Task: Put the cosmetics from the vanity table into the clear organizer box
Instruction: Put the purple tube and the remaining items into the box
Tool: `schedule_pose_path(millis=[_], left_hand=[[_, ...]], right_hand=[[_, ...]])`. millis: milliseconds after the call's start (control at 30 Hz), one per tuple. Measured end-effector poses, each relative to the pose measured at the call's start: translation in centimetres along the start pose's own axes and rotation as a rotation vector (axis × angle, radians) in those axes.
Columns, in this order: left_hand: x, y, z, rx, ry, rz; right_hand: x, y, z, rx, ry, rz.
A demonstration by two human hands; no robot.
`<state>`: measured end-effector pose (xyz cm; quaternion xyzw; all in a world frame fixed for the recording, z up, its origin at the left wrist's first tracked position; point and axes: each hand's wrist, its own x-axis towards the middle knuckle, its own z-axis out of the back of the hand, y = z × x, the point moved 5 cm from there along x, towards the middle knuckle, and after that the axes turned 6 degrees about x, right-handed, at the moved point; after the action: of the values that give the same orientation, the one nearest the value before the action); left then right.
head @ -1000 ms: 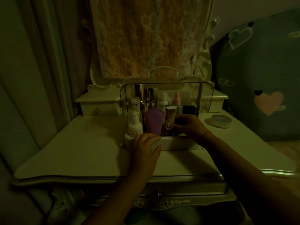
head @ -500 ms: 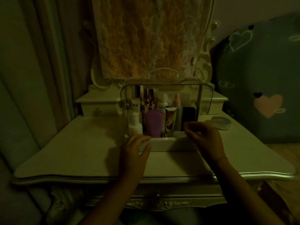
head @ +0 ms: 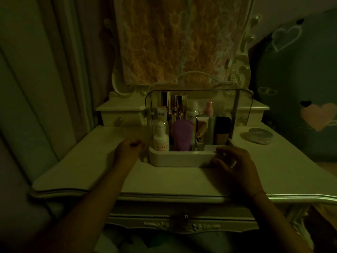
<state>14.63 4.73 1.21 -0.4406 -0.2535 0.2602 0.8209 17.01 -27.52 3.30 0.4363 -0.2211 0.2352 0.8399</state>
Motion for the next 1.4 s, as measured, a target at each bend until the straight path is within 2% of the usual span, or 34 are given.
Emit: schedule_pose_path(millis=[200,467,767,933,1033,1300,1400], left_hand=[[1.1,-0.5,-1.1,0.128,0.130,-0.009],[0.9,0.1,-0.3,0.009,0.258,0.042],[0.4,0.6,1.1,-0.046,0.310,0.060],[0.1,-0.1,1.5,0.048,0.360,0.042],[-0.3,-0.3,1.4,0.201,0.412,0.005],[-1.0,-0.9,1.6,0.579,0.250,-0.174],[-1.5,-0.6,1.9,0.550,0.225,-0.172]], right_hand=[[0.0,-0.2,0.0,0.006,-0.001,0.013],[-0.2,0.5,0.1,0.005,-0.005,0.019],[-0.3,1.0,0.0,-0.024,-0.008,0.039],[-0.3,0.8,-0.1,-0.038,-0.005,0.040],[-0.3,0.8,-0.1,-0.040,-0.014,0.050],[-0.3,0.7,-0.1,-0.046,-0.022,0.062],[-0.3,0.6,-0.1,-0.049,-0.023,0.055]])
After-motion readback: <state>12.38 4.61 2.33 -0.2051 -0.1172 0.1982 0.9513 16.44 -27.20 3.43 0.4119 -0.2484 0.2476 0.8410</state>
